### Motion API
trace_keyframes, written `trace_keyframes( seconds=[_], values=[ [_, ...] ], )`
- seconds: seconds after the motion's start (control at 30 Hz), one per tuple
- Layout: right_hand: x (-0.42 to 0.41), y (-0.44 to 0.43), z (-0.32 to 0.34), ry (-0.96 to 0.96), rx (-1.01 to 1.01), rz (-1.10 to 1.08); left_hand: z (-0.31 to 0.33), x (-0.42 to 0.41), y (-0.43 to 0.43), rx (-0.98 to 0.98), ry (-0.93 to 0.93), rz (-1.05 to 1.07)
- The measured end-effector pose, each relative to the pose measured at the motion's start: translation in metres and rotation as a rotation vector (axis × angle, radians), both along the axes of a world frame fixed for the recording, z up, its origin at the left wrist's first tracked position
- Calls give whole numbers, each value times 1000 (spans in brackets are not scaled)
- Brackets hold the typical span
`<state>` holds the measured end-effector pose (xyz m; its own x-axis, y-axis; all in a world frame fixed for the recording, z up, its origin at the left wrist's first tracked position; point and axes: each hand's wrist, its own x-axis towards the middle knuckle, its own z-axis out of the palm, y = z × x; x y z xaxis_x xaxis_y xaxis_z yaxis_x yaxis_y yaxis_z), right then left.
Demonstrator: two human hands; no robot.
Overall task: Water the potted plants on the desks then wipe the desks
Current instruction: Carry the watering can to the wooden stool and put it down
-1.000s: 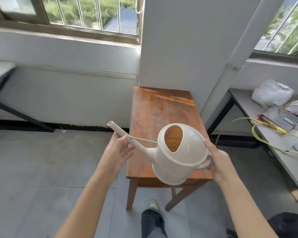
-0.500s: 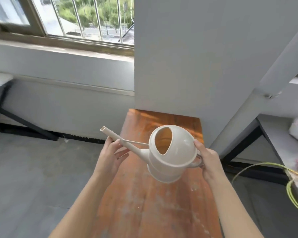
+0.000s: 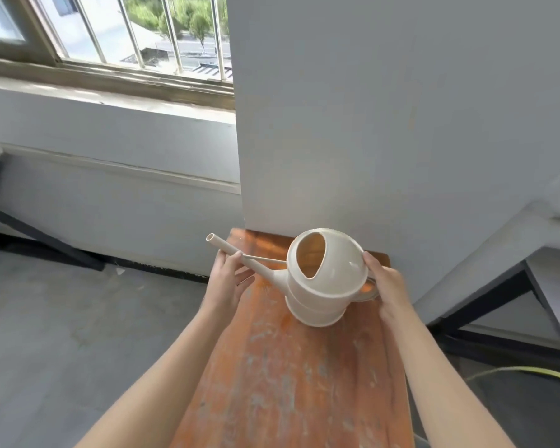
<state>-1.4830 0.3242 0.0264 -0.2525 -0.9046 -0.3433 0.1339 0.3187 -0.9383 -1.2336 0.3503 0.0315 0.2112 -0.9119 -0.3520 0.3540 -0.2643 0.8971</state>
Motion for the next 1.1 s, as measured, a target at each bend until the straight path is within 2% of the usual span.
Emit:
trace_keyframes(
  seconds=[0.47, 0.77, 0.83, 0.93, 1.03, 1.1],
  values=[
    [9, -31, -31, 50, 71, -38, -27, 5, -37, 0, 27, 18],
    [8, -25, -27, 133, 70, 0, -16, 9, -32, 53, -68, -67],
    [11, -18, -22, 186, 58, -9, -12, 14, -24, 76, -91, -64],
    [16, -7, -17, 387, -14, -71, -6, 29, -5, 91, -112, -36],
    [35, 14, 1, 640, -181, -136, 3, 48, 23, 82, -161, -5],
    [58, 31, 15, 716, -295, -94, 8, 65, 47, 62, -224, 16]
  ],
)
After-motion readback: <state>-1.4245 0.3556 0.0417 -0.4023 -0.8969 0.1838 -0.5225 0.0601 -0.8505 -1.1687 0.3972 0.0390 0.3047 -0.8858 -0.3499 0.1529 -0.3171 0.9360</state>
